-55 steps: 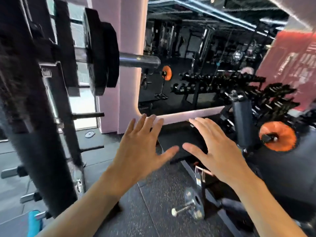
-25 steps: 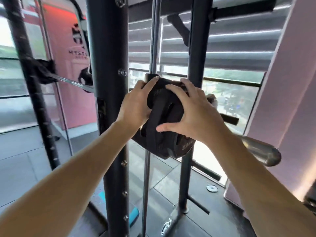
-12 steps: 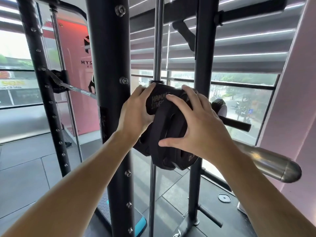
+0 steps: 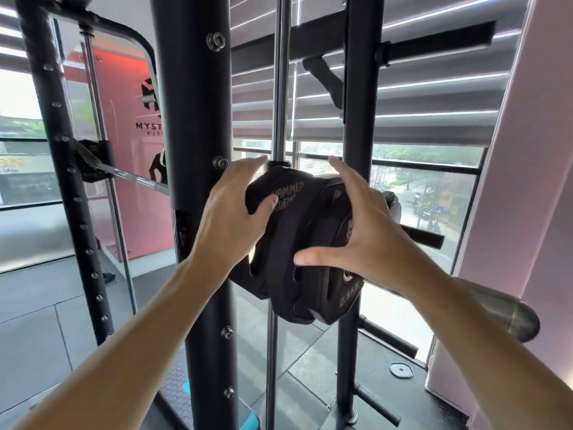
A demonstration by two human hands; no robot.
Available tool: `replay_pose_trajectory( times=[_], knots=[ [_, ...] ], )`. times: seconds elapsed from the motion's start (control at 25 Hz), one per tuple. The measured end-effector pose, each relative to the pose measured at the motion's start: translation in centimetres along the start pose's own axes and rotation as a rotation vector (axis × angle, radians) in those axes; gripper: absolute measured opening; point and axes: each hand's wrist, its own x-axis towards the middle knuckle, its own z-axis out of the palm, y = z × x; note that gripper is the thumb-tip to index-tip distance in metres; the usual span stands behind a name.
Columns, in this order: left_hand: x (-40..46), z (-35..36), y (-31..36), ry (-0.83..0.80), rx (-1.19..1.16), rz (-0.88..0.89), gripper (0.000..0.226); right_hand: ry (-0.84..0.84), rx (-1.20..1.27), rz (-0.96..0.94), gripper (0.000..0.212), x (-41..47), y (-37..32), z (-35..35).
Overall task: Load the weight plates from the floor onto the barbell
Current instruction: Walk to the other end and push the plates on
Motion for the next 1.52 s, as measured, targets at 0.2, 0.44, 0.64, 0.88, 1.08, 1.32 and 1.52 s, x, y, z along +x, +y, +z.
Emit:
replay_pose_trajectory(
  times=[0.2, 0.44, 0.64, 0.88, 1.08, 1.32, 1.52],
  knots=[
    [-1.3, -1.1, 4.1, -0.347, -0.122, -0.004, 0.058, -0.024, 0.099, 0.046, 0.093, 1.0, 0.9, -2.3],
    [-2.0, -0.2, 4.2, -0.279, -0.012, -0.056, 0.067, 0.0, 0.068, 0.108, 0.033, 3.2, 2.2, -4.7],
    [-3.7, 0.1, 5.0, -0.173, 0.122, -0.106, 0.067, 0.003, 0.05, 0.064, 0.042, 4.3, 2.7, -5.1],
    [-4.0, 0.7, 4.7, -0.05, 0.094, -0.011, 0.062, -0.001, -0.061, 0.02, 0.051, 5.2, 3.6, -4.9],
    [0.0, 1.8, 5.3, -0.009, 0.045, -0.033, 0.039, 0.003, -0.133, -0.097, 0.046, 5.8, 2.8, -5.3],
    [3.5, 4.9, 5.7, -0.189, 0.175, 0.044, 0.039, -0.047, -0.077, -0.022, 0.042, 7.1, 3.2, -5.2],
    [2.5, 3.7, 3.9, -0.102, 0.021, 0.064, 0.026, -0.009, -0.116, -0.03, 0.038, 7.5, 3.7, -4.7]
  ],
)
